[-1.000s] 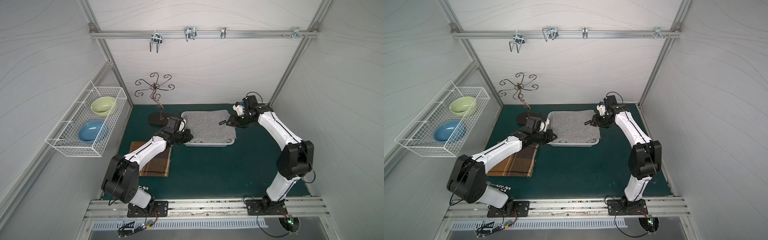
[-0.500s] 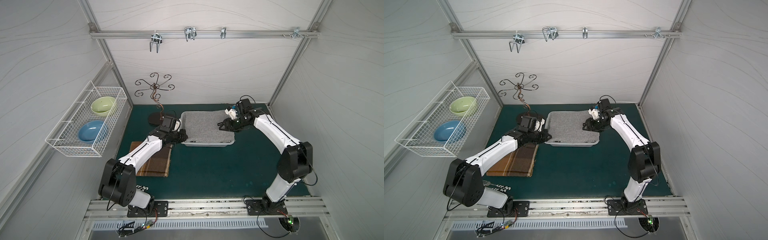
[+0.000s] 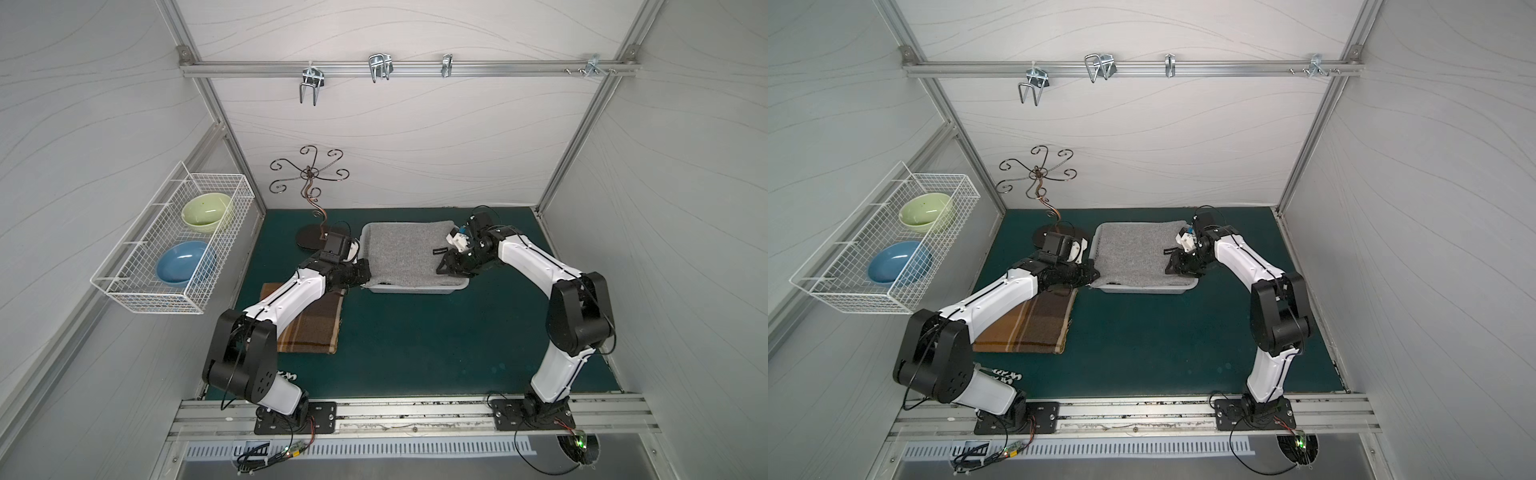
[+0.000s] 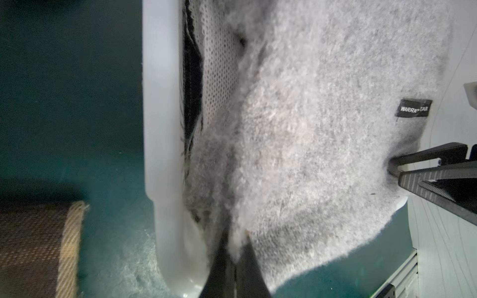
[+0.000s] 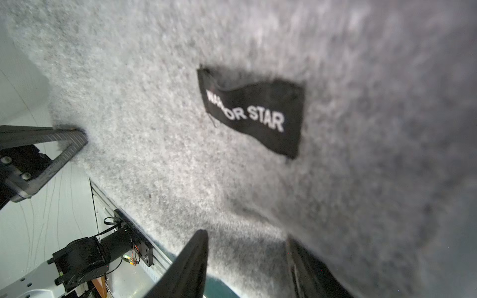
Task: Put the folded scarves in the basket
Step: Place the scarf in the basket, then move the scarf to the center of the board.
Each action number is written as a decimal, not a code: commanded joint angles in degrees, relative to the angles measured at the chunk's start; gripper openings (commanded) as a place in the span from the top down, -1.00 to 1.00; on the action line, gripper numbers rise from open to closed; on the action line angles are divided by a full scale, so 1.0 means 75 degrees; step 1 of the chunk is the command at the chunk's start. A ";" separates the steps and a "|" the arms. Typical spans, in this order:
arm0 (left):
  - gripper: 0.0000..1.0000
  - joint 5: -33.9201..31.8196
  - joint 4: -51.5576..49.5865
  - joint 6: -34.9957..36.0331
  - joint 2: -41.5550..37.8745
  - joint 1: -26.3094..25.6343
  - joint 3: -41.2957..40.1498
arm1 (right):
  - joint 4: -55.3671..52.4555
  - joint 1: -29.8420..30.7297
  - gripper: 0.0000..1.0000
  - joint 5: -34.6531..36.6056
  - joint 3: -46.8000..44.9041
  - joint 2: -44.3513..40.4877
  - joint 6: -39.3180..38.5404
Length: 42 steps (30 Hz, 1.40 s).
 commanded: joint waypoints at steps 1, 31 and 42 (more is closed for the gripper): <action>0.75 -0.0242 0.0179 0.0143 0.0130 0.0053 0.0067 | 0.0067 -0.0074 -0.05 0.0068 -0.0054 -0.0051 0.0036; -0.29 -0.3824 -0.1035 -0.1752 -0.2143 -0.0122 -0.3251 | 0.0716 0.2642 -0.12 0.1098 -0.3136 -0.5102 0.1795; -0.08 -0.2609 0.0174 -0.2109 -0.1781 -0.0604 -0.4198 | 0.0798 0.2896 -0.11 0.1329 -0.4013 -0.5720 0.1933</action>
